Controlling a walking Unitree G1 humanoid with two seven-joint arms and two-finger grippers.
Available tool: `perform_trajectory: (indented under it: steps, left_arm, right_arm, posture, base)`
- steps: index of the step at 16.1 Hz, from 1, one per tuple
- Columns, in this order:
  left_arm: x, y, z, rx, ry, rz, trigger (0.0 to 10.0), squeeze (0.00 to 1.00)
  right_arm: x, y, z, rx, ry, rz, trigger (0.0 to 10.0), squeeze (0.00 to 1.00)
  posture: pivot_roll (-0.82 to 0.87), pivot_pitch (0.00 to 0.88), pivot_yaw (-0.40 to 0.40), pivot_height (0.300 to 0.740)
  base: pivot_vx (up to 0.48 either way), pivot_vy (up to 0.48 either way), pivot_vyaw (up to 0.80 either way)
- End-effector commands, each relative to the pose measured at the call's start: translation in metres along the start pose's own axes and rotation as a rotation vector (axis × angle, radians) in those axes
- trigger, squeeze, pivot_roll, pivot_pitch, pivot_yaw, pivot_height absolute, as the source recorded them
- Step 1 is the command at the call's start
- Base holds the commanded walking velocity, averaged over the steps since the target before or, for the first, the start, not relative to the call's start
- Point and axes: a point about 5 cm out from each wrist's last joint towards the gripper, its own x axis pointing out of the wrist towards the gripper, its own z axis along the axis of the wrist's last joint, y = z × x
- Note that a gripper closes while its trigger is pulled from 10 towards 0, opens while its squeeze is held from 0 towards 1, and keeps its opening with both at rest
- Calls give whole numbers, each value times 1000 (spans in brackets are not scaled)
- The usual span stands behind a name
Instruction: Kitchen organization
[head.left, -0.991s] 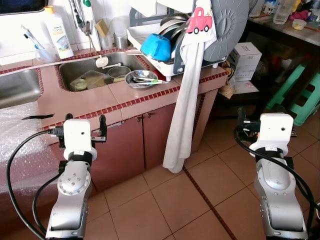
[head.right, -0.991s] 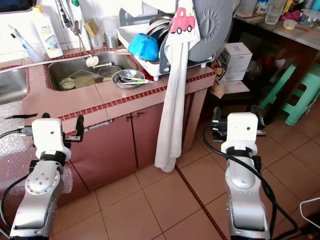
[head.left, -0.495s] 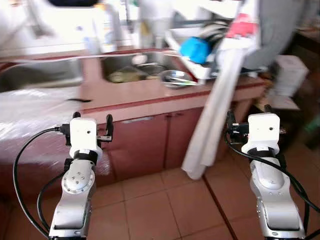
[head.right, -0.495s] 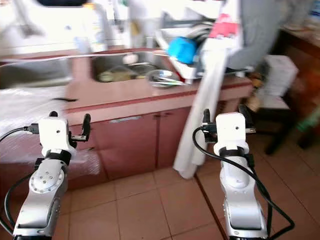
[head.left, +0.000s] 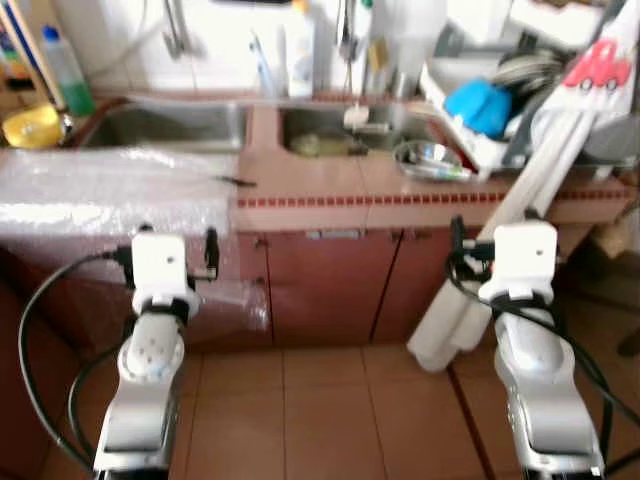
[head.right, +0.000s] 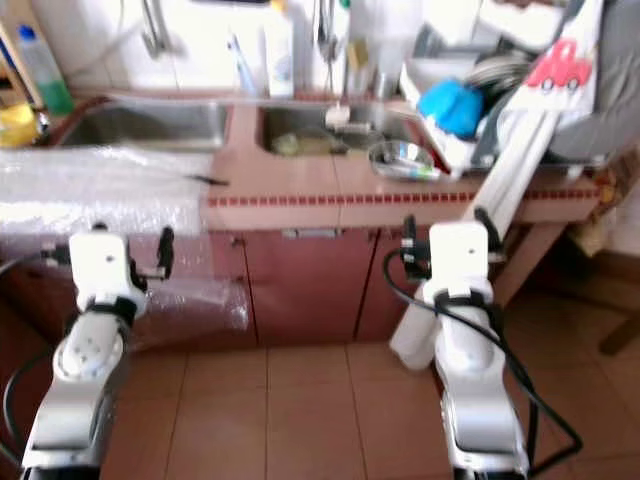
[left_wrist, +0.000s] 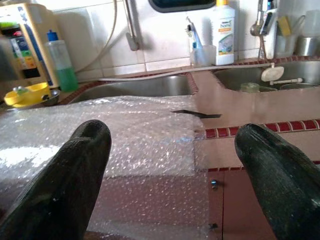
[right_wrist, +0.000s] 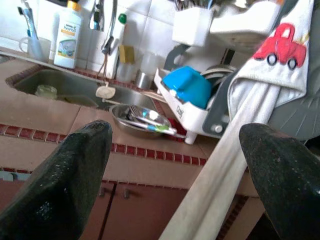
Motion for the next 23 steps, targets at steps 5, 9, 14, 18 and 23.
perform_trajectory:
  steps: [5,9,14,18,23]
  left_arm:
    - [5,-3,1,-18,8,-1,10000,0]
    - [7,-3,0,-19,8,4,10000,0]
    - [7,-2,0,-16,9,12,10000,0]
    - [7,-2,0,-15,13,12,10000,0]
    - [8,-4,-1,-17,17,12,10000,0]
  right_arm:
    - [6,-7,-1,13,20,-7,10000,0]
    - [8,-6,0,18,16,8,10000,0]
    - [7,-4,-1,21,18,14,10000,0]
    - [7,-3,-1,22,20,16,10000,0]
    - [8,-4,-1,19,17,8,10000,0]
  posture:
    - [-16,0,-7,740]
    - [-16,0,-12,740]
    - [-17,0,-9,740]
    - [-18,0,-9,740]
    - [-22,0,-6,740]
  base:
    - [0,0,0]
    - [0,127,0]
    - [0,295,0]
    - [0,331,0]
    - [0,340,0]
